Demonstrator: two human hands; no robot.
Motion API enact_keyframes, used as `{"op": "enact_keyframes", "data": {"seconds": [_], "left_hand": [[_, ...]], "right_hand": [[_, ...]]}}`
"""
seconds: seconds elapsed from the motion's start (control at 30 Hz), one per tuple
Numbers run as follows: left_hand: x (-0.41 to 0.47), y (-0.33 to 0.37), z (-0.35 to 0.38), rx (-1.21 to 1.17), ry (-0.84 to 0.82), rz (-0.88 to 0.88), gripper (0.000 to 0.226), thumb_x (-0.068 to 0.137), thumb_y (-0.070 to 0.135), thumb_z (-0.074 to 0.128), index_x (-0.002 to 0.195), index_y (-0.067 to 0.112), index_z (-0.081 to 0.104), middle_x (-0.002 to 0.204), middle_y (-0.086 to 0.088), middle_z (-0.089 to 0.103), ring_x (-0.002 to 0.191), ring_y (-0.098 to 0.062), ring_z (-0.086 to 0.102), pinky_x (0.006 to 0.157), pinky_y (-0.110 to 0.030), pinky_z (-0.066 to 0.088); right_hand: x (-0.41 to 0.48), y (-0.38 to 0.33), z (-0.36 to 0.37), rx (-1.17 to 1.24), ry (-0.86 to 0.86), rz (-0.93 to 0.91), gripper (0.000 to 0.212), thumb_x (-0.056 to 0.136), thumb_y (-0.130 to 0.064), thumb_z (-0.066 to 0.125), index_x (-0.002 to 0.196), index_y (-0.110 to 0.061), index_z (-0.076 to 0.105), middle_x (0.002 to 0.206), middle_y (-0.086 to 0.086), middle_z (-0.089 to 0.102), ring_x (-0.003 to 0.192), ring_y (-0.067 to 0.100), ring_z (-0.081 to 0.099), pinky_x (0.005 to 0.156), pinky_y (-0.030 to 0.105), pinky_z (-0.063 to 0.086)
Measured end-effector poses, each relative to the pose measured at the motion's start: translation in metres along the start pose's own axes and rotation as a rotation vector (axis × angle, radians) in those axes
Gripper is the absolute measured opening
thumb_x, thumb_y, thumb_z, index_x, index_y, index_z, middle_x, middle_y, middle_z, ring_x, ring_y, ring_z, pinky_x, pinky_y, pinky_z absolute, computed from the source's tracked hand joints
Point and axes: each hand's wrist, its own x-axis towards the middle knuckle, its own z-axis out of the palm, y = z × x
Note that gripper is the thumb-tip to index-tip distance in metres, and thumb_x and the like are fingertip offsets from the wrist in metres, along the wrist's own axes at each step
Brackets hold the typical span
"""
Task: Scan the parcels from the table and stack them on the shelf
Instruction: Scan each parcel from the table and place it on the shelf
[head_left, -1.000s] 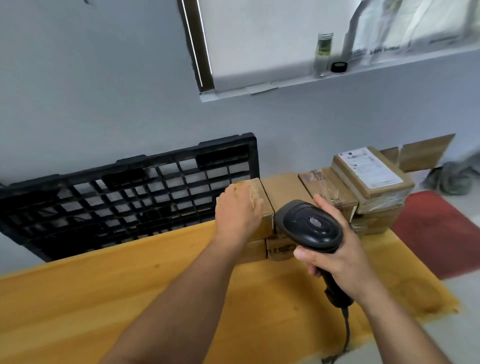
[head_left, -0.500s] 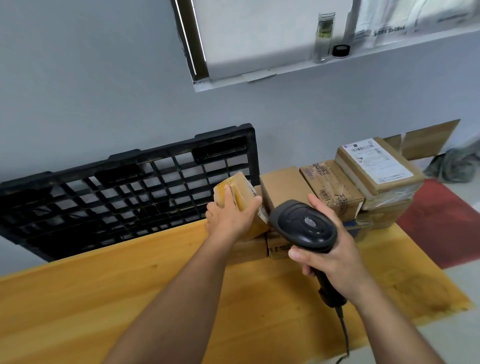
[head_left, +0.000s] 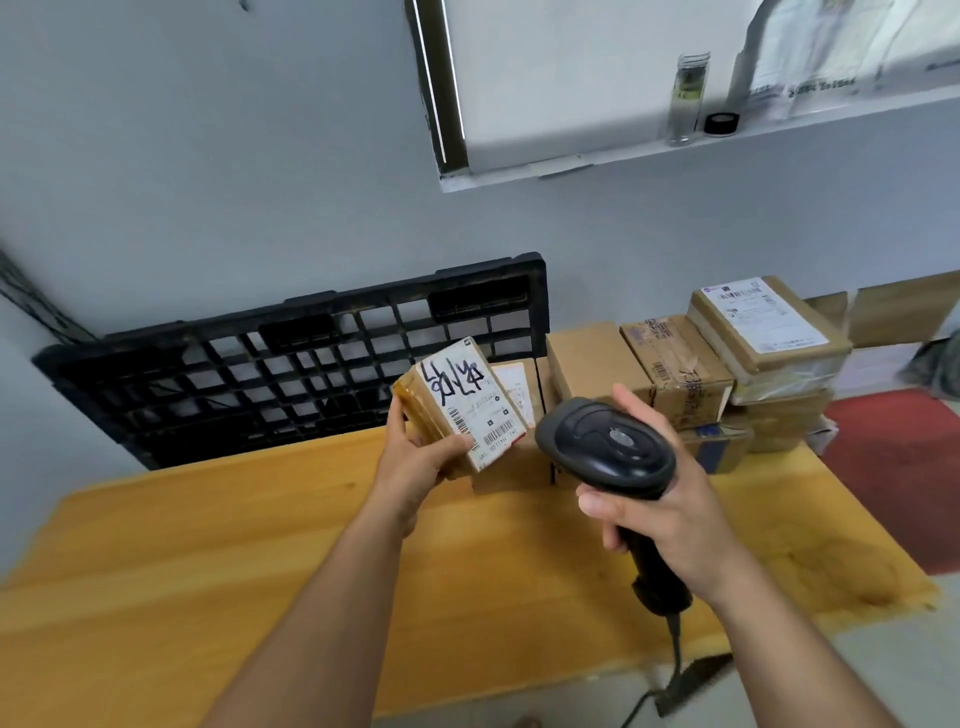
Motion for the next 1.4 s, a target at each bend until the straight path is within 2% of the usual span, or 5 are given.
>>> {"op": "enact_keyframes", "data": {"seconds": [0.43,0.67,1.0,1.17,1.4], "left_hand": [[-0.112,-0.004,-0.062,0.1,0.105,0.307,0.098,0.08,0.012,0.076,0.154,0.035,0.015,0.11,0.011,0.055,0.094,-0.002,0.058,0.07,-0.019,0.051],[-0.16,-0.012,-0.091,0.059,0.214,0.371,0.092,0.083,0.011,0.073,0.154,0.035,0.019,0.122,0.004,0.055,0.114,-0.017,0.055,0.083,-0.031,0.052],[-0.212,-0.026,-0.14,0.056,0.334,0.381,0.092,0.084,0.013,0.073,0.153,0.038,0.018,0.133,-0.002,0.054,0.116,-0.017,0.053,0.082,-0.025,0.046],[-0.231,-0.029,-0.166,0.069,0.397,0.408,0.089,0.085,0.01,0.071,0.152,0.036,0.02,0.116,0.01,0.057,0.1,-0.001,0.053,0.065,-0.014,0.048],[-0.26,-0.041,-0.229,0.04,0.483,0.373,0.09,0.084,0.015,0.073,0.152,0.039,0.019,0.121,0.009,0.056,0.111,-0.012,0.053,0.099,-0.04,0.045]], "right_hand": [[-0.086,-0.032,0.028,0.047,-0.265,-0.006,0.109,0.052,-0.039,0.093,0.142,-0.048,0.032,0.092,0.018,0.072,0.053,0.028,0.061,0.049,0.036,0.051],[-0.123,-0.037,0.044,0.002,-0.334,-0.017,0.104,0.056,-0.027,0.087,0.145,-0.041,0.035,0.098,0.012,0.073,0.053,0.032,0.06,0.052,0.042,0.051],[-0.146,-0.041,0.077,-0.017,-0.448,-0.001,0.105,0.056,-0.027,0.087,0.146,-0.039,0.033,0.104,0.011,0.073,0.053,0.03,0.06,0.053,0.04,0.053],[-0.151,-0.044,0.103,-0.036,-0.501,-0.028,0.105,0.058,-0.027,0.086,0.147,-0.037,0.031,0.092,0.012,0.074,0.052,0.028,0.06,0.052,0.037,0.053],[-0.159,-0.047,0.163,-0.029,-0.554,-0.04,0.098,0.063,-0.011,0.083,0.145,-0.039,0.035,0.094,0.009,0.074,0.053,0.029,0.059,0.052,0.034,0.054]]}}
